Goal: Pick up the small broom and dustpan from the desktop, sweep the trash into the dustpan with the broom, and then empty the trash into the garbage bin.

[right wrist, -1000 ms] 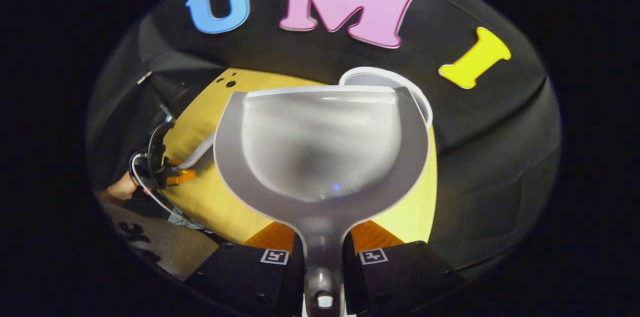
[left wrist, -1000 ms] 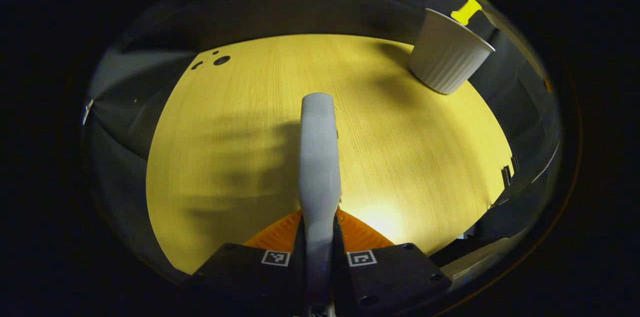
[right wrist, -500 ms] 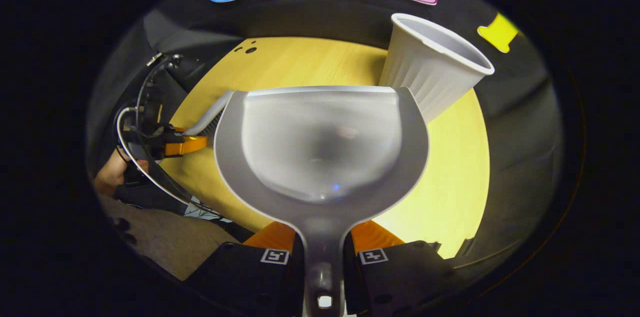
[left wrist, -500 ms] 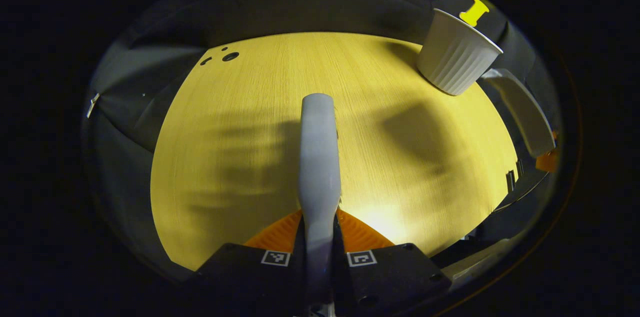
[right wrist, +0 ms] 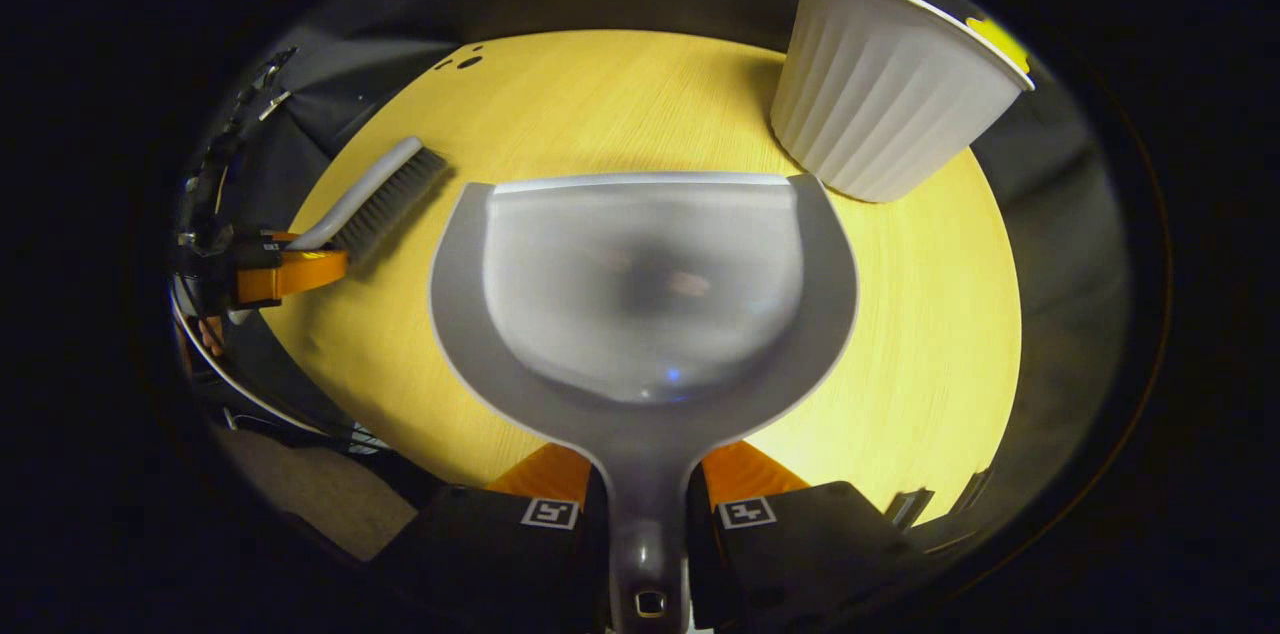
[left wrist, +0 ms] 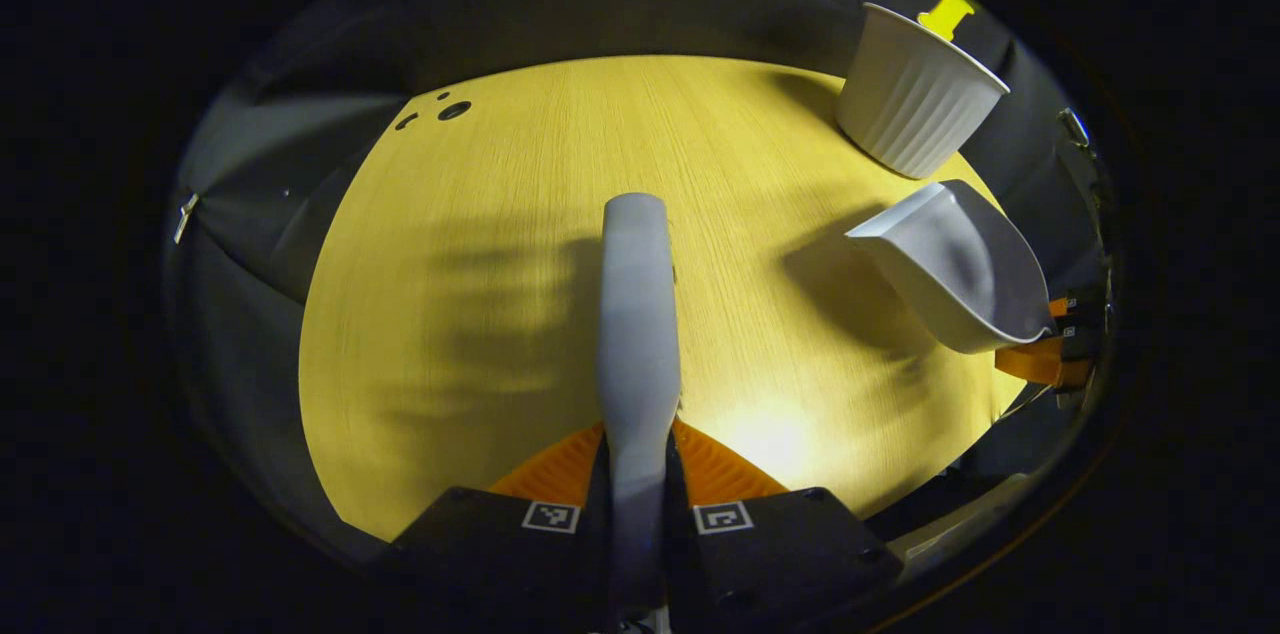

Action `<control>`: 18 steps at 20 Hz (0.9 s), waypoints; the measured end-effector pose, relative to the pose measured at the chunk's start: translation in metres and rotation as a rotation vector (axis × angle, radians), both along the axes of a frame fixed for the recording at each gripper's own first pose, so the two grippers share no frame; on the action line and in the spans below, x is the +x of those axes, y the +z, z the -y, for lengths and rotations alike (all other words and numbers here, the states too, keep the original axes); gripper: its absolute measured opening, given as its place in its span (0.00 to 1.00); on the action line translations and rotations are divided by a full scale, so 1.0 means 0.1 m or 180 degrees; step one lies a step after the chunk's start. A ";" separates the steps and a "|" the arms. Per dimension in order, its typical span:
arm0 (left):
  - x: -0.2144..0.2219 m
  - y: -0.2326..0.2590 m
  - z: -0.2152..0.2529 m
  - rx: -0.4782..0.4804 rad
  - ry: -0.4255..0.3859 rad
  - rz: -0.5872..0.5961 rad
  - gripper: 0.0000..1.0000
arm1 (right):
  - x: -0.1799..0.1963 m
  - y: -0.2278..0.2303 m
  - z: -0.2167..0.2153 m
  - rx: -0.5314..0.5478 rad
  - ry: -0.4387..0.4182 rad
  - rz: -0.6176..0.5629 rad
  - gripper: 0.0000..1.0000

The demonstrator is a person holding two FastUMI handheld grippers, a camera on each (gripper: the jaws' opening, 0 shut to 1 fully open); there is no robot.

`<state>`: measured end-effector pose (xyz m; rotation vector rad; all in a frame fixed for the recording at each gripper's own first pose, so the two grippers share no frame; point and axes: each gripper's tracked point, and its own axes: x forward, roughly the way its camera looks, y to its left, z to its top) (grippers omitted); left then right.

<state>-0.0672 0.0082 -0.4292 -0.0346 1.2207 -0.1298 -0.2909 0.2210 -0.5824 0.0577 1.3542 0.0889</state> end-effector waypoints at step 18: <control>0.05 -0.16 0.15 0.0196 -0.0171 -0.0126 0.29 | -0.10 -0.47 -0.02 -0.0002 0.0000 -0.0168 0.37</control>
